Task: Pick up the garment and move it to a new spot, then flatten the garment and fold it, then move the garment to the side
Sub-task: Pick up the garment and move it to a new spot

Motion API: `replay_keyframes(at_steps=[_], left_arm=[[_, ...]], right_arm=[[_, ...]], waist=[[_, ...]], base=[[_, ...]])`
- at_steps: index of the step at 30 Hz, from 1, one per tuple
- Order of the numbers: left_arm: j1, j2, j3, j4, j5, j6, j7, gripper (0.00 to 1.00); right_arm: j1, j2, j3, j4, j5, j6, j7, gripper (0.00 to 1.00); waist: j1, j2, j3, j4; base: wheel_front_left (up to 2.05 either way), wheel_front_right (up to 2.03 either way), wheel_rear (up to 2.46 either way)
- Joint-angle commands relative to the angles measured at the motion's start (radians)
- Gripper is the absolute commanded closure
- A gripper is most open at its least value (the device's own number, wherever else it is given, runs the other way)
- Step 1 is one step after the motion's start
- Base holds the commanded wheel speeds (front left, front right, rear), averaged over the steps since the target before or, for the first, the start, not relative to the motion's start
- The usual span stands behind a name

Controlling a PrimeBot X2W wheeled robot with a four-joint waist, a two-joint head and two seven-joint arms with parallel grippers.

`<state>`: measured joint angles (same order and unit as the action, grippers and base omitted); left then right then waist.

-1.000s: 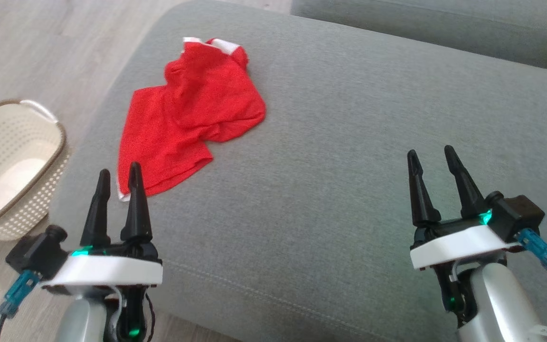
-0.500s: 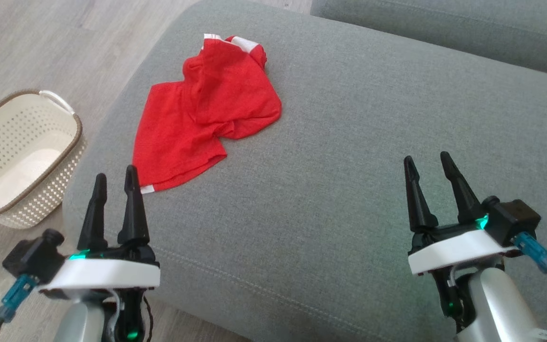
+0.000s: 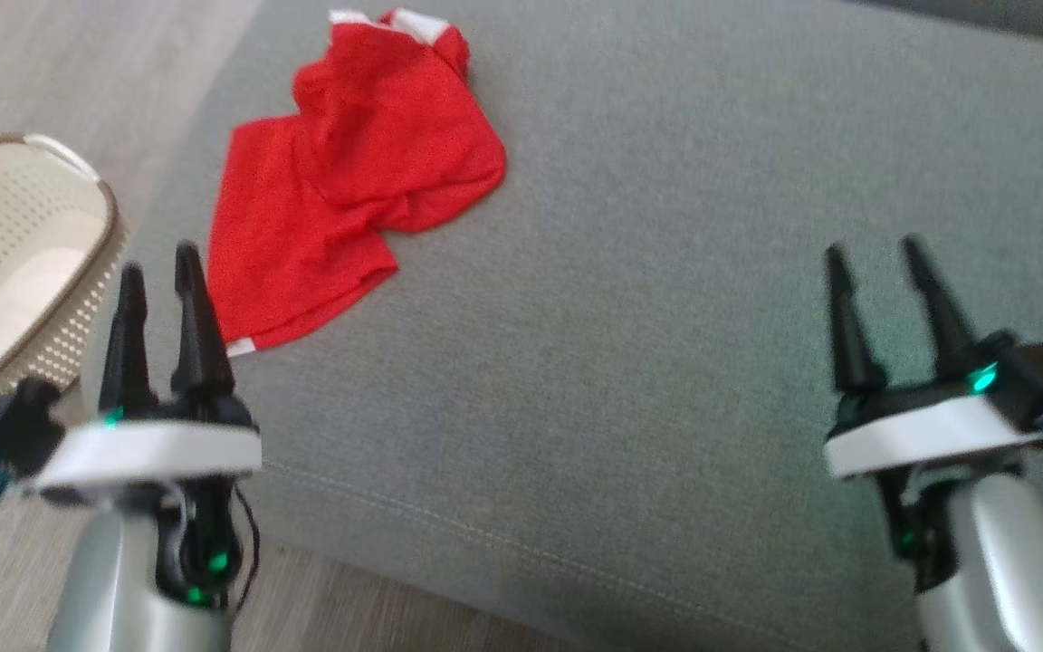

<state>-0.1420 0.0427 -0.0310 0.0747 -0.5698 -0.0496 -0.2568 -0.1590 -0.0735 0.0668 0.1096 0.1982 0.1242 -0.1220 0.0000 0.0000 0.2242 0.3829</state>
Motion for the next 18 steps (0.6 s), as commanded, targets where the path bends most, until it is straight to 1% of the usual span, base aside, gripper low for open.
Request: replay_keyframes(at_steps=[1, 4, 7, 10, 13, 18], left_arm=[[-0.075, 0.008, 0.042, 0.007, 0.023, -0.015, -0.005, 0.00], [-0.157, 0.012, 0.041, 0.095, 0.045, -0.038, -0.005, 0.00], [-0.255, 0.046, 0.029, 0.192, 0.049, -0.051, 0.011, 0.00], [-0.361, 0.087, 0.020, 0.280, 0.046, -0.059, 0.055, 0.00], [-0.459, 0.121, 0.008, 0.362, 0.039, -0.066, 0.100, 0.00], [-0.604, 0.158, -0.008, 0.492, 0.018, -0.073, 0.146, 0.00]], right_arm=[[-0.049, -0.012, 0.003, -0.061, -0.019, 0.007, 0.011, 0.00], [-0.070, -0.021, -0.037, -0.112, -0.039, 0.007, 0.035, 0.00], [-0.091, -0.028, -0.072, -0.164, -0.057, 0.007, 0.060, 0.00], [-0.108, -0.031, -0.096, -0.215, -0.071, 0.007, 0.085, 0.00], [-0.121, -0.034, -0.104, -0.255, -0.079, 0.007, 0.106, 0.00], [-0.135, -0.035, -0.097, -0.292, -0.084, 0.007, 0.127, 0.00]], waist=[[0.0000, 0.0000, 0.056, -0.025], [0.0000, 0.0000, 0.106, -0.043], [0.0000, 0.0000, 0.150, -0.060], [0.0000, 0.0000, 0.187, -0.077], [0.0000, 0.0000, 0.218, -0.094], [0.0000, 0.0000, 0.263, -0.122]], base=[[0.00, 0.00, 0.00], [0.00, 0.00, 0.00], [0.00, 0.00, 0.00], [0.00, 0.00, 0.00], [0.00, 0.00, 0.00], [0.00, 0.00, 0.00]])
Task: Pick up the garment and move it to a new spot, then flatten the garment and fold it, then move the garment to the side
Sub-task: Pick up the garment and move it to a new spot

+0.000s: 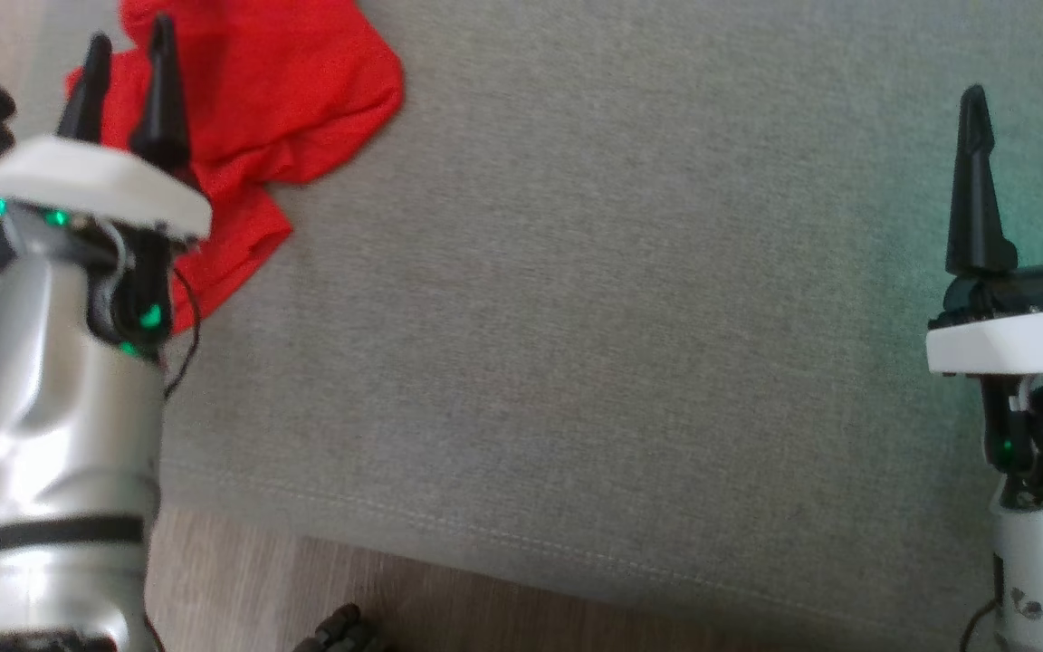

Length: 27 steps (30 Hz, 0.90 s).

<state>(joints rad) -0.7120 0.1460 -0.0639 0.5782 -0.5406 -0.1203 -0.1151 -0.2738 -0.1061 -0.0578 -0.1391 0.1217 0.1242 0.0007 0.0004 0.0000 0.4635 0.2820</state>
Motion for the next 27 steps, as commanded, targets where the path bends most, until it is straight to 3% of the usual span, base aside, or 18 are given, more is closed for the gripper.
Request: replay_keyframes(at_steps=[1, 13, 14, 15, 16, 21, 27], left_arm=[[-0.060, 0.061, 0.021, 0.014, -0.013, -0.004, 0.009, 0.00], [-0.198, 0.107, -0.027, 0.241, 0.000, -0.008, 0.032, 0.00], [-0.203, 0.106, -0.030, 0.255, -0.003, -0.008, 0.031, 0.27], [-0.207, 0.106, -0.033, 0.266, -0.006, -0.008, 0.029, 0.81], [-0.210, 0.107, -0.037, 0.271, -0.006, -0.009, 0.017, 1.00], [-0.206, 0.105, -0.049, 0.259, -0.021, -0.010, -0.072, 1.00], [-0.156, 0.119, -0.119, 0.138, -0.054, -0.010, -0.107, 1.00]], right_arm=[[-0.022, -0.001, 0.031, -0.047, -0.009, 0.007, 0.005, 0.00], [-0.038, 0.020, 0.045, -0.030, -0.006, 0.007, -0.015, 0.00], [-0.038, 0.022, 0.045, -0.028, -0.006, 0.007, -0.018, 0.00], [-0.038, 0.023, 0.045, -0.025, -0.005, 0.007, -0.020, 0.00], [-0.038, 0.024, 0.044, -0.022, -0.005, 0.007, -0.023, 0.00], [-0.031, 0.030, 0.048, 0.006, 0.001, 0.007, -0.038, 0.00], [-0.021, 0.040, 0.061, 0.054, 0.020, 0.007, -0.068, 0.00]], waist=[[-0.0004, 0.0000, 0.031, -0.027], [-0.0004, 0.0000, 0.054, -0.081], [-0.0004, 0.0000, 0.053, -0.084], [-0.0004, 0.0000, 0.052, -0.086], [-0.0004, 0.0000, 0.049, -0.088], [-0.0004, 0.0000, 0.013, -0.093], [-0.0004, 0.0000, -0.066, -0.102]], base=[[0.00, 0.00, 0.00], [0.00, 0.00, 0.00], [0.00, 0.00, 0.00], [0.00, 0.00, 0.00], [0.00, 0.00, 0.00], [0.00, 0.00, 0.00], [0.00, 0.00, 0.00]])
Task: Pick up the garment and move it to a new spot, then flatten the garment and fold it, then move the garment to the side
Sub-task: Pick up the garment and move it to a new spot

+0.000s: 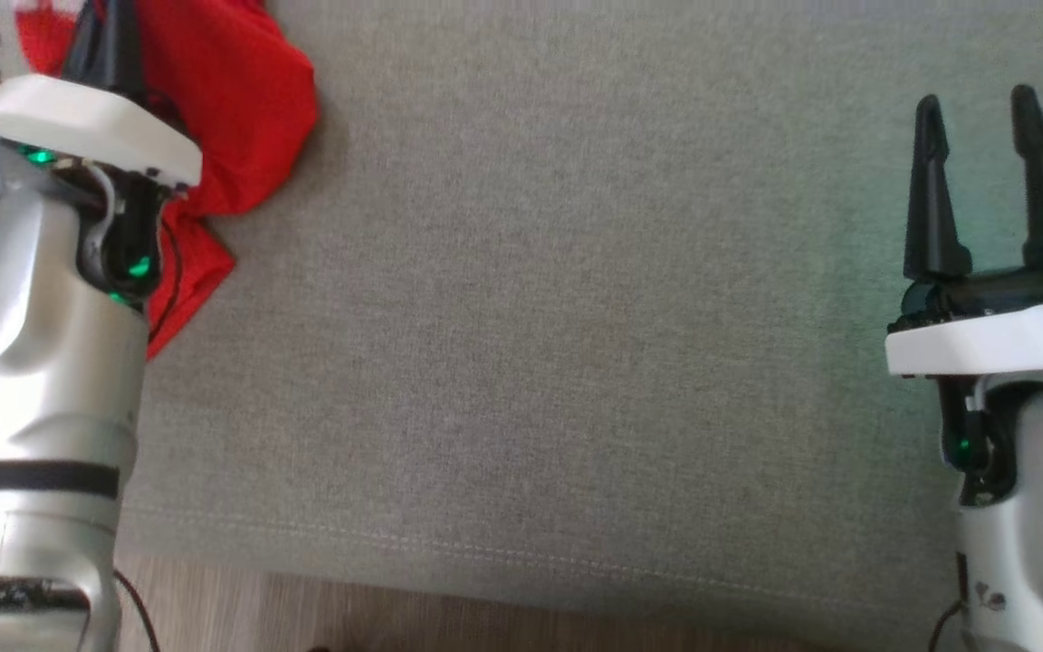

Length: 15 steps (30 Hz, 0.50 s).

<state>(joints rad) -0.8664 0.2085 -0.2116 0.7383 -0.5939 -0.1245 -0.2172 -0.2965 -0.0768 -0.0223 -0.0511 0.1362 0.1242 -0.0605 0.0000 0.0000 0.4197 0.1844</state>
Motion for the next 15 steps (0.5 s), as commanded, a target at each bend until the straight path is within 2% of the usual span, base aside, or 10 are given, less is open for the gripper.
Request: replay_keyframes(at_steps=[1, 8, 15], left_arm=[[0.007, 0.062, 0.016, -0.047, -0.005, -0.006, -0.002, 1.00], [0.041, 0.077, -0.063, -0.244, 0.005, -0.005, 0.067, 1.00], [0.031, 0.025, -0.144, -0.412, 0.034, 0.034, 0.171, 1.00]], right_arm=[[0.003, 0.013, 0.027, -0.026, 0.009, 0.007, -0.011, 0.00], [0.015, 0.022, 0.046, 0.034, 0.040, 0.007, -0.053, 0.00], [0.007, 0.026, 0.073, 0.062, 0.063, 0.007, -0.082, 0.00]], waist=[[0.0000, 0.0000, -0.034, -0.007], [0.0000, 0.0000, -0.118, -0.043], [0.0000, 0.0000, -0.138, -0.129]], base=[[0.00, 0.00, 0.00], [0.00, 0.00, 0.00], [0.00, 0.00, 0.00]])
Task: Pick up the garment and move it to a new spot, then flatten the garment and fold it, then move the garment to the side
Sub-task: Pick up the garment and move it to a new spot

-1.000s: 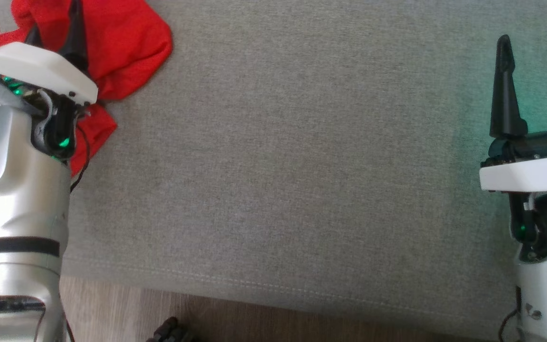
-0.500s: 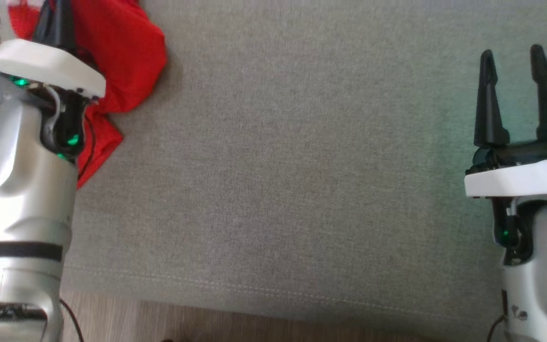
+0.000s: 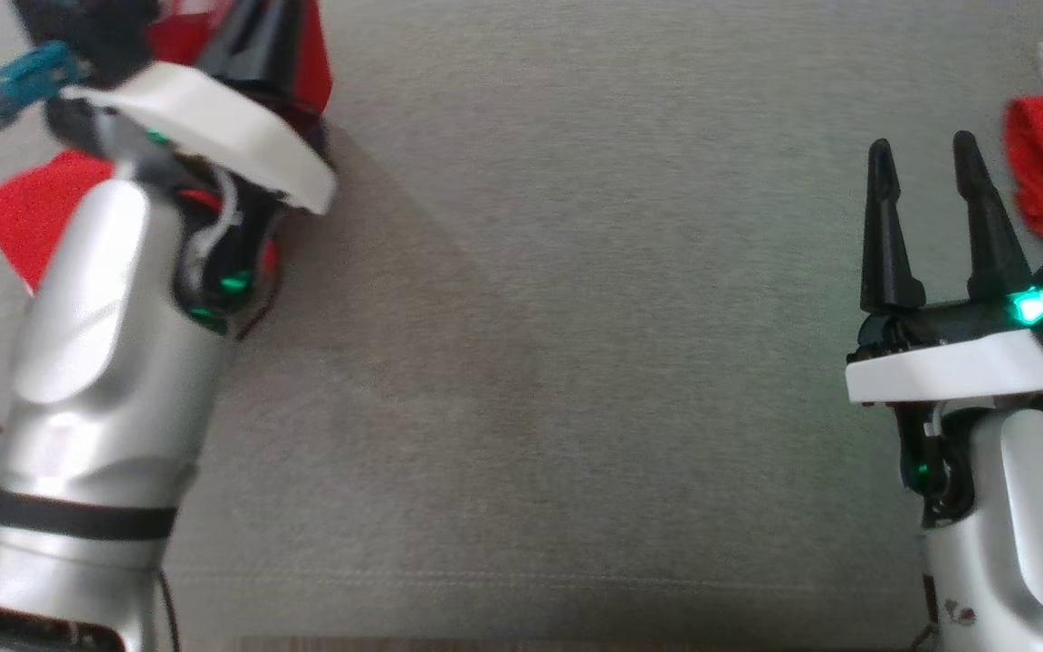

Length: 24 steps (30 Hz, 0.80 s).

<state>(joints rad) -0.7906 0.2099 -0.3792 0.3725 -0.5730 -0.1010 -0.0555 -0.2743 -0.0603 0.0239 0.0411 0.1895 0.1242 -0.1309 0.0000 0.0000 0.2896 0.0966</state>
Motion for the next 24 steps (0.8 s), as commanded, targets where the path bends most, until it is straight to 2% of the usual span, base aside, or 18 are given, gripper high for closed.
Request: replay_keyframes(at_steps=[1, 7, 8, 12, 17, 18, 19, 24], left_arm=[[-0.054, 0.013, 0.015, -0.057, 0.017, 0.018, 0.020, 1.00], [-0.134, -0.077, -0.035, -0.027, 0.039, 0.067, 0.055, 1.00], [-0.134, -0.077, -0.035, -0.027, 0.039, 0.067, 0.055, 1.00], [-0.191, -0.135, -0.080, 0.042, 0.043, 0.088, 0.033, 1.00], [-0.252, -0.158, -0.161, 0.125, -0.020, 0.112, -0.022, 1.00], [-0.263, -0.159, -0.186, 0.136, -0.045, 0.122, -0.037, 0.73], [-0.273, -0.159, -0.213, 0.149, -0.068, 0.132, -0.049, 0.00], [-0.319, -0.159, -0.329, 0.208, -0.158, 0.148, -0.094, 0.00]], right_arm=[[-0.019, 0.009, 0.032, -0.028, 0.014, 0.007, -0.016, 0.00], [-0.045, 0.010, 0.072, -0.014, 0.059, 0.007, -0.046, 0.00], [-0.045, 0.010, 0.072, -0.014, 0.059, 0.007, -0.046, 0.00], [-0.066, 0.010, 0.082, 0.004, 0.086, 0.007, -0.068, 0.00], [-0.089, 0.010, 0.106, 0.038, 0.116, 0.007, -0.094, 0.00], [-0.093, 0.010, 0.113, 0.046, 0.122, 0.007, -0.098, 0.00], [-0.097, 0.010, 0.119, 0.054, 0.128, 0.007, -0.102, 0.00], [-0.103, 0.010, 0.130, 0.083, 0.149, 0.007, -0.118, 0.00]], waist=[[0.0000, 0.0000, -0.006, -0.057], [0.0000, 0.0000, 0.026, -0.162], [0.0000, 0.0000, 0.026, -0.162], [0.0000, 0.0000, 0.052, -0.226], [0.0000, 0.0000, 0.069, -0.292], [0.0000, 0.0000, 0.071, -0.303], [0.0000, 0.0000, 0.071, -0.313], [0.0000, 0.0000, 0.074, -0.324]], base=[[0.00, 0.00, 0.00], [0.00, 0.00, 0.00], [0.00, 0.00, 0.00], [0.00, 0.00, 0.00], [0.00, 0.00, 0.00], [0.00, 0.00, 0.00], [0.00, 0.00, 0.00], [0.00, 0.00, 0.00]])
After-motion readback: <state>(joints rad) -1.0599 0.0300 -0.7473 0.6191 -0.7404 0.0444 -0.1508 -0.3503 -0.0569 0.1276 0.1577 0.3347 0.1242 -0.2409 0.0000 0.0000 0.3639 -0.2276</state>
